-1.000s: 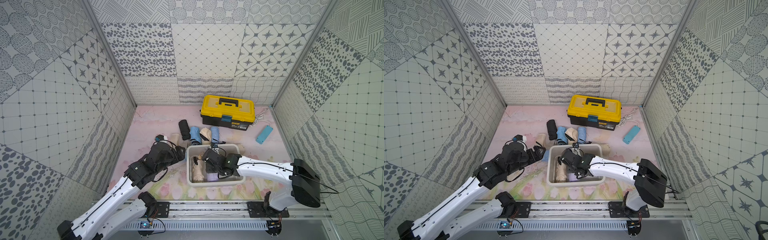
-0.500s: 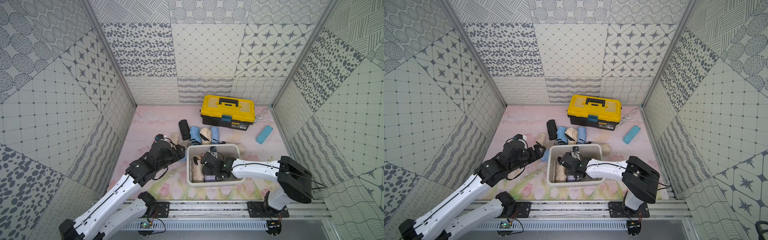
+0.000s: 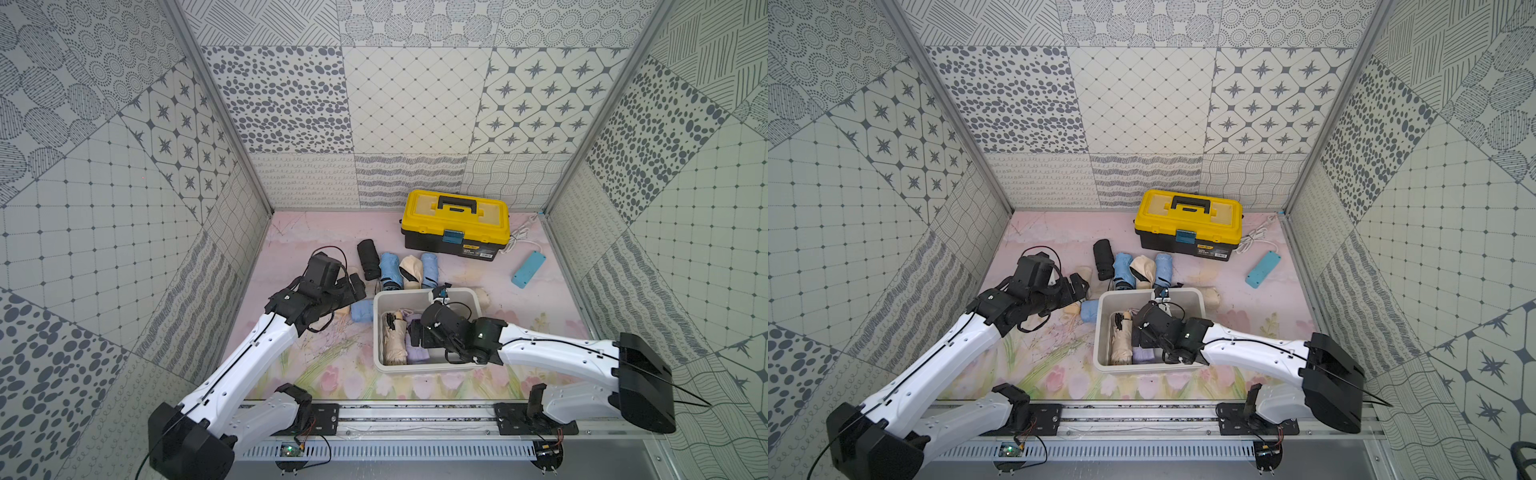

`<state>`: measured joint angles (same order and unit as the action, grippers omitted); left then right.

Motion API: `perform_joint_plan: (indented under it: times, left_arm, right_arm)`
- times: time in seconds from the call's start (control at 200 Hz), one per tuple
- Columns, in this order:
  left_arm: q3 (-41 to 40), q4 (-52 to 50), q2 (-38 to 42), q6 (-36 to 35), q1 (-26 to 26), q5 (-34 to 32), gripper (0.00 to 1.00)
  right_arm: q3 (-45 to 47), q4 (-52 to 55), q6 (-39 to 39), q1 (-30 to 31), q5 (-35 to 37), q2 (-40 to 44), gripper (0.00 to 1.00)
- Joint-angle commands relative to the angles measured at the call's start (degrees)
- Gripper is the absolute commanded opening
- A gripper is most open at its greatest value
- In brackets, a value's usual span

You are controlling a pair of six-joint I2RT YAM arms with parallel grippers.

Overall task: Put the umbrella into the storage box
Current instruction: Place the umbrella in the storage box, then pick up the umbrella from the center of the board.

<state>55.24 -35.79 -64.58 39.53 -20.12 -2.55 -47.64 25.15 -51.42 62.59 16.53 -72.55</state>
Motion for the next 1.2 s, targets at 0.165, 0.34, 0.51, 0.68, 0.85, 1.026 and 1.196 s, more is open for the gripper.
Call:
perform_joint_plan:
  times: [0.165,0.34,0.51,0.68,0.85,1.026,1.196]
  left_arm:
    - [13.0,-1.2,-23.6,-22.8,5.4,3.3,0.99]
    - [18.2,-0.6,-32.1,-28.7,9.1,6.5,0.99]
    - [22.2,-0.2,-39.2,-30.4,10.3,9.9,0.99]
    - [25.6,-1.2,-45.4,-32.2,10.8,9.0,0.99]
    - [28.4,-3.3,-49.7,-35.6,11.1,8.6,0.99]
    - [29.0,-3.5,-51.7,-36.8,11.3,8.2,0.87]
    - [29.5,-3.5,-53.0,-37.6,11.4,7.7,0.7]
  right_arm:
    - [-3.0,6.1,9.8,-6.3,-8.4,8.9,0.94]
    - [-5.5,7.0,12.0,-8.3,-9.5,8.5,0.94]
    - [-5.3,7.0,12.1,-9.8,-10.4,8.2,0.94]
    - [-5.2,7.0,11.7,-10.7,-11.2,7.9,0.94]
    - [-5.7,7.0,11.3,-11.0,-11.4,7.3,0.93]
    - [-6.0,7.0,11.0,-11.2,-11.4,6.8,0.92]
    - [-6.0,6.9,10.6,-11.3,-11.4,7.1,0.92]
